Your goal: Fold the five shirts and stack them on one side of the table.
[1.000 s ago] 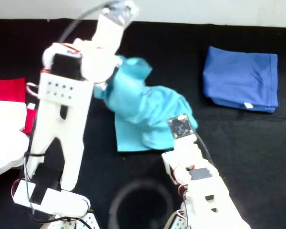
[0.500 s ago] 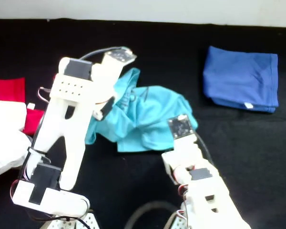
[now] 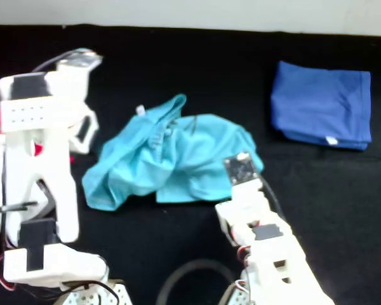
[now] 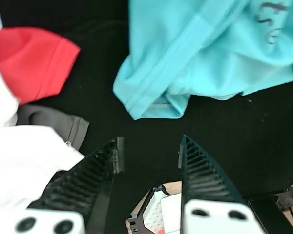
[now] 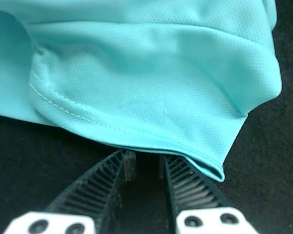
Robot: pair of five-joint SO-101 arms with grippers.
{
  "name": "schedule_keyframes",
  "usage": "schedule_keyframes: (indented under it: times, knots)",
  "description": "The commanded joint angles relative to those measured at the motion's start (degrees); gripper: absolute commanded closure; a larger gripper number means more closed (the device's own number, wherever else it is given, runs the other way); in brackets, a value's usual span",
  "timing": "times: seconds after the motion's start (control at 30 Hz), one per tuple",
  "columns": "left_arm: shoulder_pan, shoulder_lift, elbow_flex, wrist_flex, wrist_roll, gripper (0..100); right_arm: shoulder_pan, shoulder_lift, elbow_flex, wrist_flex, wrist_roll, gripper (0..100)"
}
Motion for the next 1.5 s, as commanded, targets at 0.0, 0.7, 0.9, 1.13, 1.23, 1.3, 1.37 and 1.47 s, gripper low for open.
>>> schedule_keyframes:
  times: [0.0, 0.7, 0.9, 1.13, 1.23, 1.3, 1.37, 1.47]
  knots:
    - [-3.82, -0.22, 3.03, -0.7, -0.7, 81, -0.04, -0.92, -0.22, -0.84, -0.53, 90.8]
    - [6.73, -0.48, 31.08, -23.56, -1.14, 88, -0.13, -0.92, -0.4, -0.57, -0.53, 90.8]
    - [7.6, -1.01, 33.98, -21.1, -1.32, 99, 0.4, -0.4, -12.35, 12.62, -0.53, 90.8]
    - [1.19, -5.58, 34.33, -15.3, -4.66, 99, -0.48, 2.95, -37.67, 23.87, -0.53, 90.8]
    - [-3.65, -12.0, 33.98, -15.74, -7.03, 99, -1.8, 11.82, -44.79, 23.96, -0.62, 90.8]
    - [-6.11, -16.22, 33.8, -15.82, -7.21, 99, -2.59, 19.56, -50.68, 24.04, -0.62, 90.8]
    - [-7.78, -19.47, 34.15, -15.82, -7.12, 99, -3.82, 27.47, -57.63, 25.8, -2.37, 90.8]
    - [-10.15, -22.64, 34.68, -15.82, -7.12, 99, -6.99, 38.73, -70.2, 30.29, -4.75, 90.8]
